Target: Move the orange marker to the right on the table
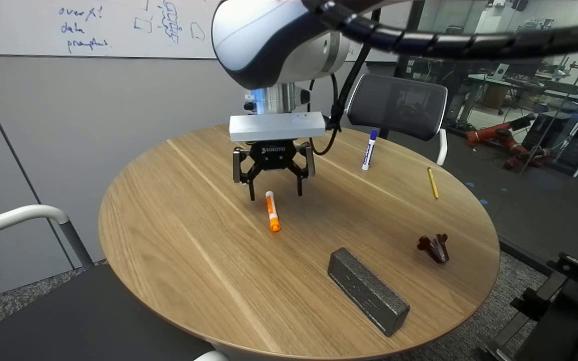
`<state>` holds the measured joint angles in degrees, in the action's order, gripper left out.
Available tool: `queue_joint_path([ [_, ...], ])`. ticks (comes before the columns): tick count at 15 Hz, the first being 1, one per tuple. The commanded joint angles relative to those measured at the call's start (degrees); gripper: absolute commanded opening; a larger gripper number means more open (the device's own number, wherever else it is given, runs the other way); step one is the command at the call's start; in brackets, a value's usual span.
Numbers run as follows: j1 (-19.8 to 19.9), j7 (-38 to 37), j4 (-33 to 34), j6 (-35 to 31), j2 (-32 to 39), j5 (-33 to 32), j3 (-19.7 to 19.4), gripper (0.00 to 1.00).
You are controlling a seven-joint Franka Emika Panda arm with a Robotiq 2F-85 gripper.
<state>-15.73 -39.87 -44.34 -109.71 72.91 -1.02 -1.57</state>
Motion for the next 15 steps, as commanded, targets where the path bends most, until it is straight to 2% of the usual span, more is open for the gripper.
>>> queue_joint_path([
  [1,-0.64,-2.73,9.27,2.87,6.23,-0.7,-1.24,1.0],
  [2,-0.64,-2.94,9.32,2.6,6.7,-0.59,-1.57,0.96],
  [4,-0.6,-3.46,10.84,3.05,8.24,-0.65,-1.85,0.72],
  [6,-0.59,-3.89,12.42,3.51,9.65,-0.71,-2.11,0.62],
  [9,-0.63,-4.48,15.22,4.54,11.23,-0.74,-2.15,0.37],
  [14,-1.0,-4.69,13.98,4.62,9.74,-0.9,-2.28,0.01],
  [15,-0.98,-4.53,13.67,4.78,9.25,-0.92,-2.26,0.01],
])
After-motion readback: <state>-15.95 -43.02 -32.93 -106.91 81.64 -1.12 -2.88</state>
